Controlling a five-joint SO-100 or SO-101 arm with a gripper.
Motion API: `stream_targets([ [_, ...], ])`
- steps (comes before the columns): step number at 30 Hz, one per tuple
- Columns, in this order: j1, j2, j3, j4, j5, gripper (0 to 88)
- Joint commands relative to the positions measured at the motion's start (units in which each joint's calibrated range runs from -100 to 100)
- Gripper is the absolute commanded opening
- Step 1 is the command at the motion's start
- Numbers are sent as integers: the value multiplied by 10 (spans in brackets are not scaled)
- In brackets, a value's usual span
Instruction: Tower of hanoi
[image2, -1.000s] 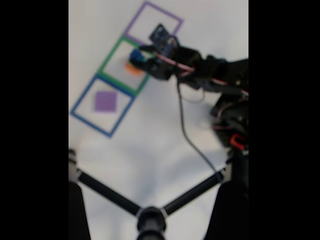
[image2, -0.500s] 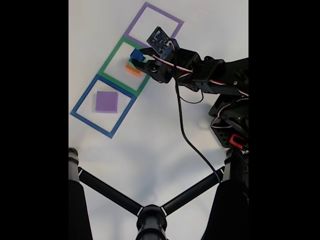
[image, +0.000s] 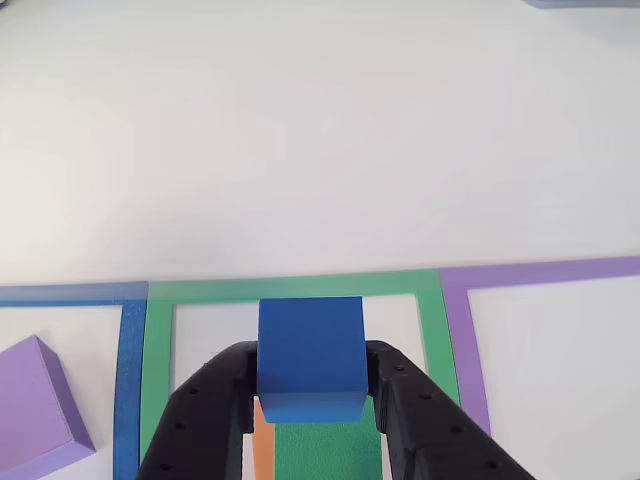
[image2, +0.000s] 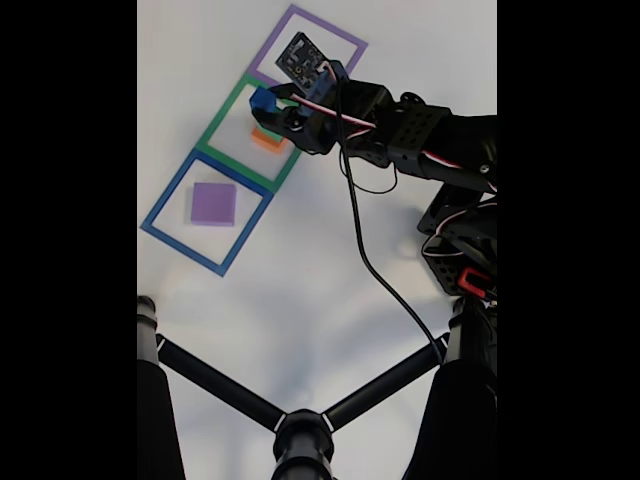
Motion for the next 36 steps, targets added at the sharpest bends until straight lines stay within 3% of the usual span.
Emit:
stream_targets([
  [1,-14,-62,-89,138,0,35],
  [24,-136,-138,-522,759,-6,26],
  [30,-176,-145,-489,751,-13,27],
  [36,-199,-156,-326,567,0,29],
])
